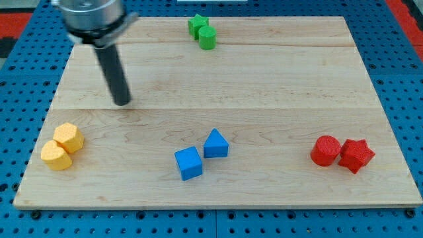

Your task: Slide yellow hexagon towards top left

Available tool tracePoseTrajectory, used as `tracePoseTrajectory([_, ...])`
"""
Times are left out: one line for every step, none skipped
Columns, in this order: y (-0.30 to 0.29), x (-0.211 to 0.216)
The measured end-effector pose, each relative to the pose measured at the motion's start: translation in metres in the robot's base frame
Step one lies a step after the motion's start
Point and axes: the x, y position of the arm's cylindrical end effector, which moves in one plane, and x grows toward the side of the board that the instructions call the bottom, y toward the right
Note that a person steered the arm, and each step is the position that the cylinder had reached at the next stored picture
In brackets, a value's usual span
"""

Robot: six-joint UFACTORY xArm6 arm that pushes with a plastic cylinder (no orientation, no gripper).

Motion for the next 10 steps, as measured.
tracePoseTrajectory([-0.064,0.023])
tracePoseTrajectory([-0.123,0.023])
tracePoseTrajectory([-0.119,0.084])
tracePoseTrajectory([-0.098,0.102])
tracePoseTrajectory([-0.041,0.094])
tracePoseTrajectory([-0.010,0.058])
tracePoseTrajectory([-0.014,0.050])
tracePoseTrajectory([0.035,0.044])
tracePoseTrajectory([0.128,0.044])
tracePoseTrajectory([0.090,0.019])
